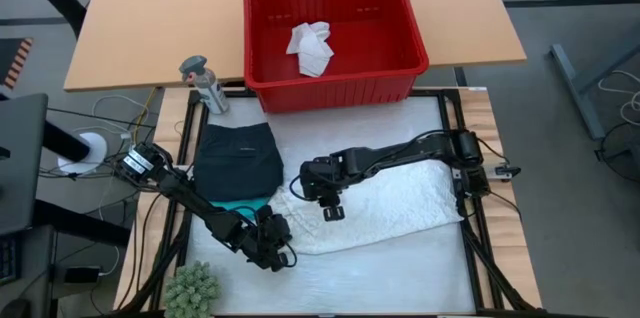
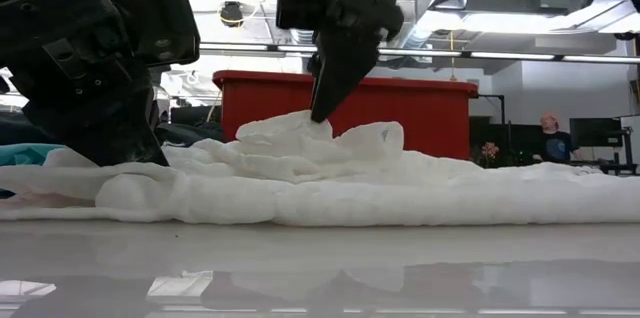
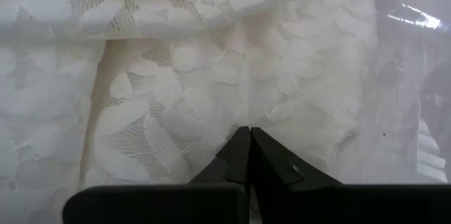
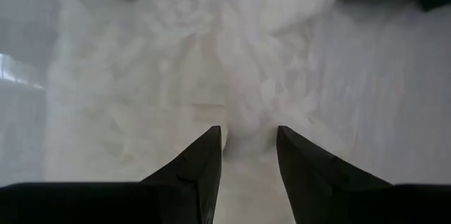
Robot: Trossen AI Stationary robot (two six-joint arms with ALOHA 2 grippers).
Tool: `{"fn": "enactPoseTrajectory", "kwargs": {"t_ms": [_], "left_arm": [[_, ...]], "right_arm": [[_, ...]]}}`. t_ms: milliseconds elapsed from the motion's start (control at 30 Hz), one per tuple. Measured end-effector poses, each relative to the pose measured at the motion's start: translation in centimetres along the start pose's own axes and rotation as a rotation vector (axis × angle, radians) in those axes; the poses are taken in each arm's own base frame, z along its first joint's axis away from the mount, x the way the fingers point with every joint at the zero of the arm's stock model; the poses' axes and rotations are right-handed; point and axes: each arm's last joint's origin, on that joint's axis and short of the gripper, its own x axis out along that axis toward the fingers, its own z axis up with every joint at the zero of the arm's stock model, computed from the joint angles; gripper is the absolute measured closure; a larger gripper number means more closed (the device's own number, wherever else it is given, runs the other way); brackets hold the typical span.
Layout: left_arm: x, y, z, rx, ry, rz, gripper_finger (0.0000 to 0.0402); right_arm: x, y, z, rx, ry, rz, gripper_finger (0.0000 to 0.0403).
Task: Fold laundry
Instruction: Fold the white dress
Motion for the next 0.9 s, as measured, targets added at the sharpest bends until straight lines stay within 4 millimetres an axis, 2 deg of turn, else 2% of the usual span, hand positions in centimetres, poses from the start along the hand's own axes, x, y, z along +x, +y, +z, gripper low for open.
{"fn": "enactPoseTrajectory", "kwargs": {"t_ms": [100, 200, 267, 567, 767, 900], "left_arm": [[0.0, 0.0, 0.0, -0.01, 0.0, 0.001, 0.0401], [0.0, 0.0, 0.0, -0.011, -0.001, 0.005, 0.0401], [0.0, 0.0, 0.0, -0.011, -0.004, 0.007, 0.0401], [0.0, 0.1, -0.1, -0.014, -0.001, 0.015, 0.0401], [0.0, 0.1, -0.1, -0.016, 0.001, 0.017, 0.0401], [0.0, 0.1, -0.1, -0.014, 0.002, 0.016, 0.0401]], "right_arm": [[0.2, -0.1, -0.1, 0.017, 0.016, -0.017, 0.0277], [-0.1, -0.1, 0.0, 0.036, 0.005, -0.051, 0.0357], [-0.2, -0.2, -0.1, 0.054, 0.015, -0.06, 0.0384], [-2.8, 0.4, -1.3, 0.14, 0.108, -0.092, 0.0386], [-3.3, 1.2, -2.7, 0.128, 0.259, -0.162, 0.0372], [-3.3, 1.7, -2.9, 0.107, 0.281, -0.19, 0.0375]]}}
